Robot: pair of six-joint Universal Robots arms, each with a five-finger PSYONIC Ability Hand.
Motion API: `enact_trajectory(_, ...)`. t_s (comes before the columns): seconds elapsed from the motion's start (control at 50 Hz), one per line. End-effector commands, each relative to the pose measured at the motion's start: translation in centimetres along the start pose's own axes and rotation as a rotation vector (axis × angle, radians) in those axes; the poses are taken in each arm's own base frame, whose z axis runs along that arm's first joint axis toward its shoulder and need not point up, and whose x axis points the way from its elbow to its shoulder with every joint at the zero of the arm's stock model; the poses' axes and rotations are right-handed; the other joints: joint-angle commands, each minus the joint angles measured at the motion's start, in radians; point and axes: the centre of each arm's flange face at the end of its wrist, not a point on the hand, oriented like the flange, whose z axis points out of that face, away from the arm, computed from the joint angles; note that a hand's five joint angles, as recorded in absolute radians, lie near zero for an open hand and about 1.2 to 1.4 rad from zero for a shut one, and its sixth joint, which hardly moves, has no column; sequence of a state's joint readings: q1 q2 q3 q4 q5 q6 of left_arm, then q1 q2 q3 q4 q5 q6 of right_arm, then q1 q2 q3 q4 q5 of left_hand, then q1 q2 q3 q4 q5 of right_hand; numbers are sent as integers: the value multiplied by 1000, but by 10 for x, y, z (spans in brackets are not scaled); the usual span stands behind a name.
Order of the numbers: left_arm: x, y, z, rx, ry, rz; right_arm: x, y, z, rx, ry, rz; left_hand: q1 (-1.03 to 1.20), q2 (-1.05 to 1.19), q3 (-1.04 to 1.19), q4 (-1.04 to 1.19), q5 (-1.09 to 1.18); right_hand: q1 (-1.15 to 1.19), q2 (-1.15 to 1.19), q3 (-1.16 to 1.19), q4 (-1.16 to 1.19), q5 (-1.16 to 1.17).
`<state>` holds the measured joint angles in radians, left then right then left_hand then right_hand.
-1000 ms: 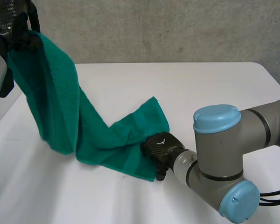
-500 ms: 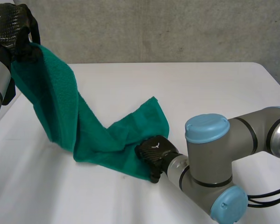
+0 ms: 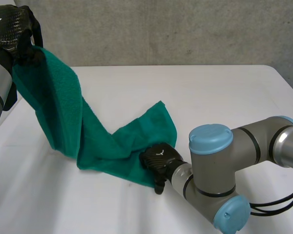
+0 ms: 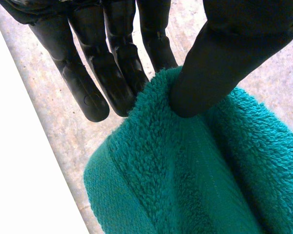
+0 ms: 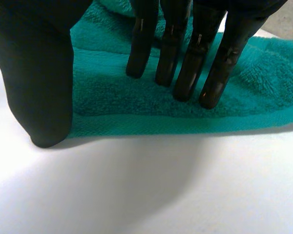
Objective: Fold the towel.
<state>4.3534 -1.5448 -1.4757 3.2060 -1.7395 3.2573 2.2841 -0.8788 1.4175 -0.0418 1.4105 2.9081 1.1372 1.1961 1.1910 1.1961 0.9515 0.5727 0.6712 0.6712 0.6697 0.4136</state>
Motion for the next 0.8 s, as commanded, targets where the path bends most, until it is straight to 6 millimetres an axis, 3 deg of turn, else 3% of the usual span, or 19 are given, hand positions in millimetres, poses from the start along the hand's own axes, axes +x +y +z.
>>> enact_trajectory(0.02, 0, 0, 0, 0, 0, -4, 2, -8, 3, 32, 7, -5, 259, 200, 205, 200, 270, 214, 115, 115, 117, 198)
enact_trajectory(0.22, 0, 3, -1, -7, 1, -2, 5, -13, 9, 54, 15, -10, 259, 200, 205, 200, 270, 287, 189, 189, 190, 272)
enact_trajectory(0.28, 0, 4, -1, -7, 1, -2, 8, -22, 11, 88, 29, -15, 259, 200, 205, 200, 270, 533, 434, 434, 436, 517)
enact_trajectory(0.32, 0, 4, -1, -6, 1, -3, 11, -32, 11, 129, 45, -20, 259, 200, 205, 200, 270, 822, 723, 723, 725, 807)
enact_trajectory(0.38, 0, 5, -1, -10, 0, -2, 21, -53, 4, 199, 91, -25, 259, 200, 205, 200, 270, 824, 725, 725, 727, 808)
enact_trajectory(0.44, 0, 9, -2, -22, 3, 3, 34, -74, -9, 253, 139, -25, 259, 200, 205, 200, 270, 824, 725, 725, 727, 808)
enact_trajectory(0.5, 0, 12, -2, -29, 0, 5, 77, -98, -29, 301, 248, -22, 259, 200, 205, 200, 270, 824, 725, 725, 727, 808)
enact_trajectory(0.54, -2, 13, -2, -35, -4, 8, 91, -102, -38, 287, 280, -23, 259, 200, 205, 200, 270, 824, 725, 725, 727, 808)
enact_trajectory(0.6, -4, 17, -2, -46, -10, 16, 102, -106, -55, 229, 300, -58, 259, 200, 205, 200, 270, 824, 725, 725, 727, 808)
enact_trajectory(0.66, -5, 20, -3, -59, -13, 20, 119, -119, -92, 135, 361, -191, 259, 200, 205, 200, 270, 824, 725, 725, 727, 808)
enact_trajectory(0.68, -5, 20, -3, -59, -13, 20, 119, -119, -92, 135, 361, -191, 259, 200, 205, 200, 270, 824, 725, 725, 727, 808)
enact_trajectory(0.72, -6, 26, -4, -83, -13, 28, 127, -117, -111, 49, 387, -275, 259, 200, 205, 200, 270, 824, 725, 725, 727, 808)
enact_trajectory(0.8, -3, 44, -12, -151, 34, 67, 121, -107, -140, -113, 363, -405, 259, 200, 205, 200, 270, 824, 725, 725, 727, 808)
